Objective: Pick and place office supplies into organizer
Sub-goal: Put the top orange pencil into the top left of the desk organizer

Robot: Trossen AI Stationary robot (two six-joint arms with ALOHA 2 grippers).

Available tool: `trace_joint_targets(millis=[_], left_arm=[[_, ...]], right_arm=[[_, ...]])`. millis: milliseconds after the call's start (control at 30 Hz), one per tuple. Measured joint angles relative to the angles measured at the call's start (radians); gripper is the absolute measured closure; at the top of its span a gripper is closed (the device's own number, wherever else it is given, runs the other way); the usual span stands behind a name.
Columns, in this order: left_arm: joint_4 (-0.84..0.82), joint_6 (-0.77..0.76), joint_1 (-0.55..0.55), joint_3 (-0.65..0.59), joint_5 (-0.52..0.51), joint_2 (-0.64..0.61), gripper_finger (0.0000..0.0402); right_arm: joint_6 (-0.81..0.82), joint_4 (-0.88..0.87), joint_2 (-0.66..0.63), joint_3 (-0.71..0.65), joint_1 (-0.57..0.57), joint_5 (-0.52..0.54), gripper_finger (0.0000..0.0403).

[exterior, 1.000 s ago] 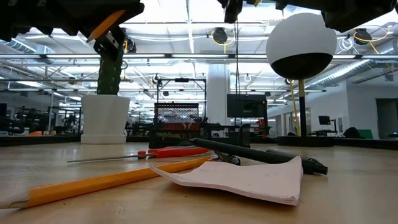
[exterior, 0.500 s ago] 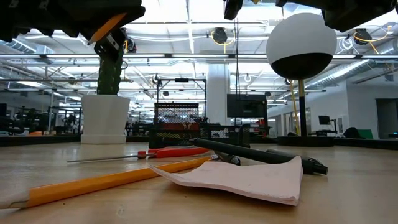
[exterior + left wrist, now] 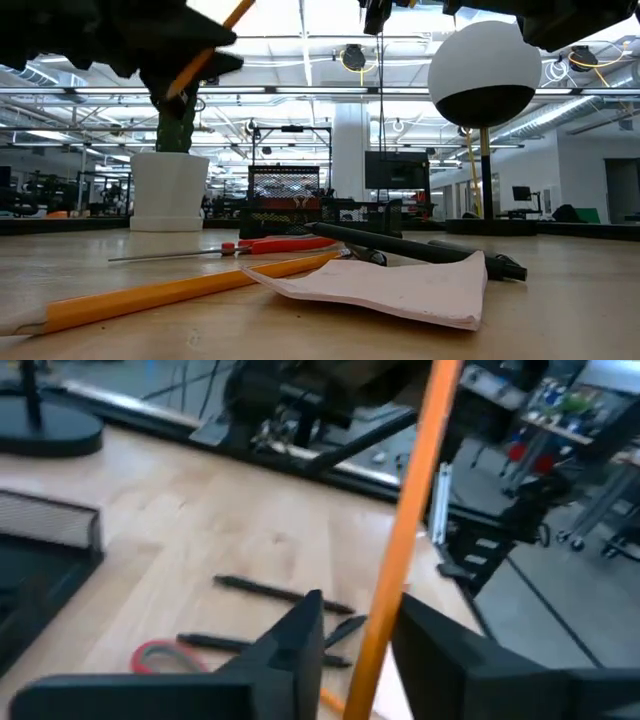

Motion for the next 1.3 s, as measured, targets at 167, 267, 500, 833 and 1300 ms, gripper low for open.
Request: trace_joint_targets(millis=[167, 267, 500, 833, 1300], left_arm=[[-0.163, -0.011, 0.024, 0.0, -0.001, -0.069, 0.0221], [-0.278, -0.001, 0.027, -0.001, -0.001, -0.112, 0.0195], [-0.441, -0.044, 0.027, -0.001, -0.002, -0.166, 0.0163], [-0.46, -0.065, 0.025, -0.001, -0.009, -0.166, 0.016], [-0.467, -0.074, 0.024, -0.001, -0.008, -0.166, 0.016]], right_arm=[[-0.009, -0.08, -0.028, 0.0, 0.013, 0.096, 0.0388], [-0.014, -0.143, -0.06, 0.0, 0.02, 0.153, 0.0388], [-0.102, -0.178, -0.105, 0.0, 0.02, 0.309, 0.0388], [-0.118, -0.325, -0.108, 0.048, -0.139, 0.412, 0.0388], [-0.044, -0.705, -0.108, 0.249, -0.251, 0.411, 0.0388]])
